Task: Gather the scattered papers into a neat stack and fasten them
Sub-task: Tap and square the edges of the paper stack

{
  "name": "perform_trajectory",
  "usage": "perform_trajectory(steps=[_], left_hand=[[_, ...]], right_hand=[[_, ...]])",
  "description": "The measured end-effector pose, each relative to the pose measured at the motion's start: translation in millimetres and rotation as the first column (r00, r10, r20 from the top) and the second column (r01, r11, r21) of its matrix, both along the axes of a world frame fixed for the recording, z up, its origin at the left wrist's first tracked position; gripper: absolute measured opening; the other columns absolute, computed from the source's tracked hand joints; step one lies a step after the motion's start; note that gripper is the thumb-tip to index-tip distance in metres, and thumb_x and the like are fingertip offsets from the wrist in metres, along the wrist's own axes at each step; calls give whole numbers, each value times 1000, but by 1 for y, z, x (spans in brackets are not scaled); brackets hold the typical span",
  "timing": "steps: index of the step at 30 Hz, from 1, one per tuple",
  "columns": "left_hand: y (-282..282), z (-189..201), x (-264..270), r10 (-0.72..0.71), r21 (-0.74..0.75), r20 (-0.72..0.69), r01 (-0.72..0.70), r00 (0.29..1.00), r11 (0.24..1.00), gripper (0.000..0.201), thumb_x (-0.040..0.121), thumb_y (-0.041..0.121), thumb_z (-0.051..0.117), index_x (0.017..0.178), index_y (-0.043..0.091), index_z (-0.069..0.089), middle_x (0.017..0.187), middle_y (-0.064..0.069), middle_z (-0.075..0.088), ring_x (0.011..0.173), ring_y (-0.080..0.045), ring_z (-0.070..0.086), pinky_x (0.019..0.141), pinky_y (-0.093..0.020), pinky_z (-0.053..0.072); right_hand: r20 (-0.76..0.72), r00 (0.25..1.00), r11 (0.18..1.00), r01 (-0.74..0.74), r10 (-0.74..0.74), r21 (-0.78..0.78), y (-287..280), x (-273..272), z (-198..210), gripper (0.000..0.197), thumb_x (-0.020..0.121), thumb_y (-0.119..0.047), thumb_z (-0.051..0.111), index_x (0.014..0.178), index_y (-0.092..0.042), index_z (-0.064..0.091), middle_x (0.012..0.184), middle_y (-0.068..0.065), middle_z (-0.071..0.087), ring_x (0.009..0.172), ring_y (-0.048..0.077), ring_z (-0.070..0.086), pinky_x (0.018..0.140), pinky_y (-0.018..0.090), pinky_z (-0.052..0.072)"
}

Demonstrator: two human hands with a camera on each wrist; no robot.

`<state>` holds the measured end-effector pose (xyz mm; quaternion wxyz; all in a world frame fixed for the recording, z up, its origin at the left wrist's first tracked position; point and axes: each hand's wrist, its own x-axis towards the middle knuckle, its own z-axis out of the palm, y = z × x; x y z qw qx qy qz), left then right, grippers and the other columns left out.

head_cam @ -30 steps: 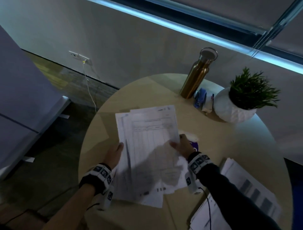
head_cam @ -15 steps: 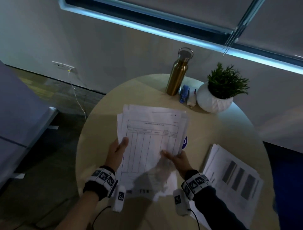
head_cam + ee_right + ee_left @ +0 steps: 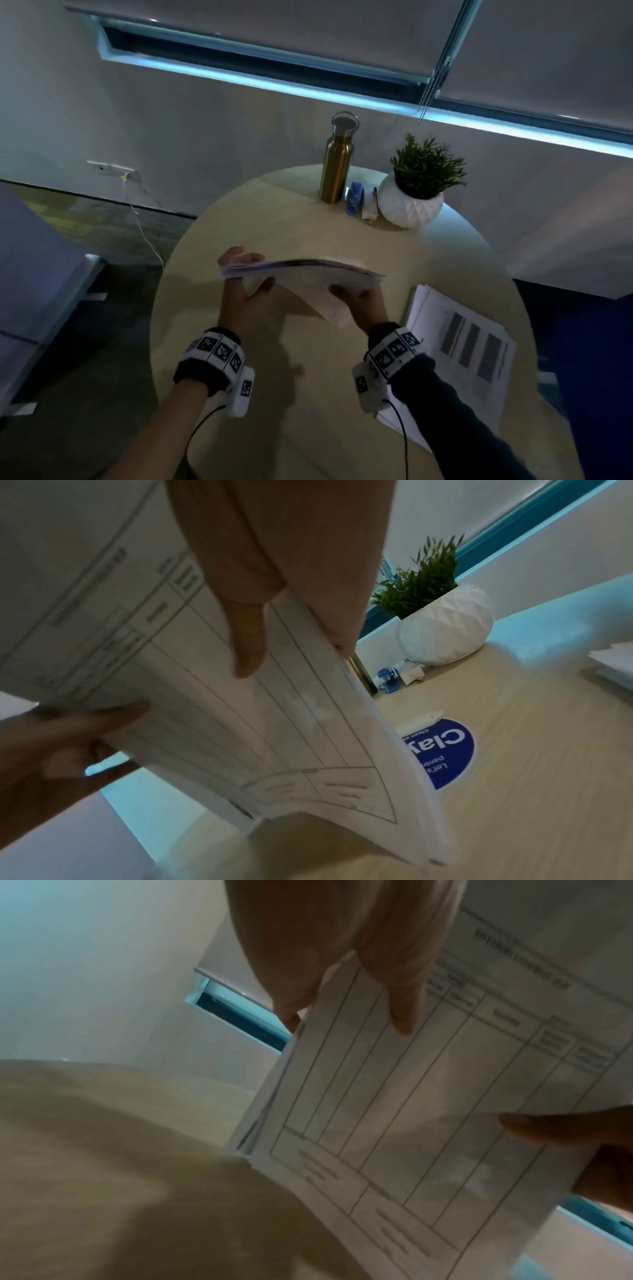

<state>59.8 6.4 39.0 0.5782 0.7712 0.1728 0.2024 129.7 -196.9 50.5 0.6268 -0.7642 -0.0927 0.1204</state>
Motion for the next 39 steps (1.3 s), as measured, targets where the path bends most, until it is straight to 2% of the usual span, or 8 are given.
perform_trajectory(steps=[3,6,15,22,24,27,33,39], left_hand=[[4,3,1,54,-14,-58,-55,997,998,38,83,6,66,118,1,51,108,-14,60,100,-22,60,84,-35,50],[5,6,-8,32,-134,-62,-40,998,990,36,75,17,76,105,9,59,89,0,67,72,2,64,63,-14,50],[-77,-32,-48,-223,-285,-273,143,936,948,40,90,25,57,129,18,50,123,6,56,113,-9,53,99,-31,40],[-195,-72,-5,-485,-318,-391,380,782,869,50,90,35,56,128,5,49,132,-2,52,119,-17,50,102,-40,42],[-222,-84,12,-467,-220,-463,413,753,884,39,87,30,58,107,-4,55,110,-15,57,102,-26,54,90,-43,42],[-247,-101,24,-398,-70,-643,467,654,881,35,88,19,59,113,-4,52,125,-24,49,112,-36,51,94,-42,43],[-266,-105,28,-412,-162,-663,418,625,894,88,85,10,64,147,-1,3,155,-19,19,141,-30,28,113,-38,27],[-250,-115,16,-463,-308,-661,349,591,885,69,92,20,55,146,1,15,155,-16,19,143,-30,23,114,-38,23]], right_hand=[[6,992,990,129,-129,53,-3,5,0,14,74,1,73,86,-6,68,86,14,70,79,22,65,72,46,56],[-90,979,965,195,-181,176,-12,2,5,22,81,-3,68,103,0,66,100,15,70,90,24,68,79,39,58],[-296,920,967,241,-256,-88,-94,-41,-41,31,74,-24,77,103,-16,65,104,7,71,94,23,68,84,47,57],[-187,757,768,556,-626,-318,-209,-51,-65,29,85,-17,63,113,-8,59,113,17,66,104,35,62,93,51,51],[-207,724,719,523,-658,-458,-231,-42,-76,38,88,-21,59,122,-6,55,123,21,58,114,39,54,100,50,44],[-315,666,618,279,-676,-735,-254,-36,-90,61,87,-41,54,142,-24,32,143,23,30,125,41,39,105,44,34],[-289,561,558,395,-776,-730,-254,-45,-102,92,69,-28,79,139,-19,19,142,22,30,124,40,40,103,53,39],[-503,561,751,426,-657,-505,-257,-49,-104,61,66,-10,82,119,3,56,118,16,63,104,32,61,94,41,50]])
